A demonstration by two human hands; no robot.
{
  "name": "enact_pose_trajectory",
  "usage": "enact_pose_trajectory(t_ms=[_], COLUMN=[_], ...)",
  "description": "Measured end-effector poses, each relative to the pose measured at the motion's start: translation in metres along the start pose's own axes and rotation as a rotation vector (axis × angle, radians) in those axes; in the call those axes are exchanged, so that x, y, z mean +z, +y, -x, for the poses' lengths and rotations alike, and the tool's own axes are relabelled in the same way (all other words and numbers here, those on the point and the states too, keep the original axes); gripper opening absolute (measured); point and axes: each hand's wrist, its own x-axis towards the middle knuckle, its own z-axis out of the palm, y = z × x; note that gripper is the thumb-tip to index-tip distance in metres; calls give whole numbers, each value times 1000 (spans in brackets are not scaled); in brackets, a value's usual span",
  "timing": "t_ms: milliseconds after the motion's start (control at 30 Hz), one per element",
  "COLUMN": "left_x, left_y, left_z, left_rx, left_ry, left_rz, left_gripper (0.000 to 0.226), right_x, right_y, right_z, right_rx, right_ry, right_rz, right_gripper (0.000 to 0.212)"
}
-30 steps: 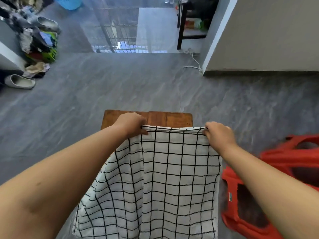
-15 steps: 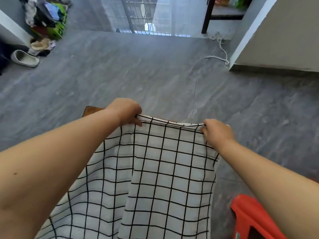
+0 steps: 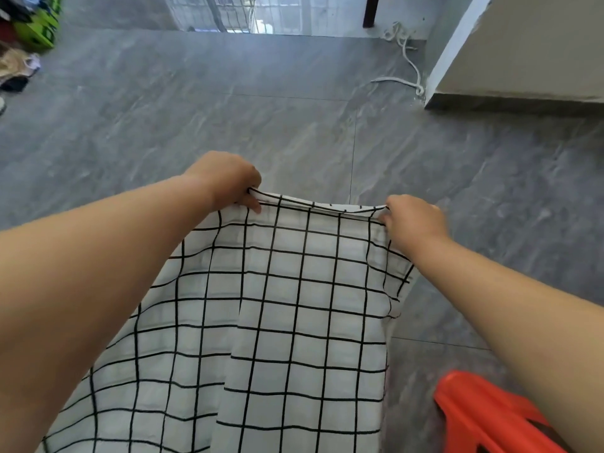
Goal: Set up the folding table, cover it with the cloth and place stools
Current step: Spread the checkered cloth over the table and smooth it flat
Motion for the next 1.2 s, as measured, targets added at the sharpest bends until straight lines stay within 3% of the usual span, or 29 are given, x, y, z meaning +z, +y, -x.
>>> enact_pose_trajectory(t_ms=[233, 333, 400, 433, 533, 667, 767, 900, 1067, 1200], left_x=[11, 10, 15, 23, 64, 97, 106, 101, 123, 156], left_y=[-3, -3, 13, 26, 63, 67, 63, 50, -23, -74], left_z=[7, 27, 50, 65, 110, 140, 149, 171, 226, 274], left_rx=[-38, 17, 92, 143, 231, 86, 73, 78, -392, -489], left_ry=[112, 412, 706, 765, 675, 360, 248, 366, 487, 434], left_rz=[34, 66, 49, 37, -10, 34, 61, 122, 428, 630], left_gripper=[57, 79, 72, 62, 44, 53, 57, 53, 54, 51], right_x=[8, -2, -4, -1, 27, 66, 75, 71, 56, 43], right_y=[7, -10, -40, -58, -106, -127, -124, -133, -168, -219], right_z=[5, 36, 71, 91, 136, 140, 137, 139, 150, 159], right_rx=[-4, -88, -185, -238, -399, -433, -438, -380, -225, -251], right_ry=[38, 246, 365, 364, 237, 69, 76, 63, -47, 2], right_rz=[-196, -337, -399, -403, -306, -38, 32, 86, 110, 62], right_gripper=[8, 40, 50, 51, 57, 68, 69, 71, 66, 73])
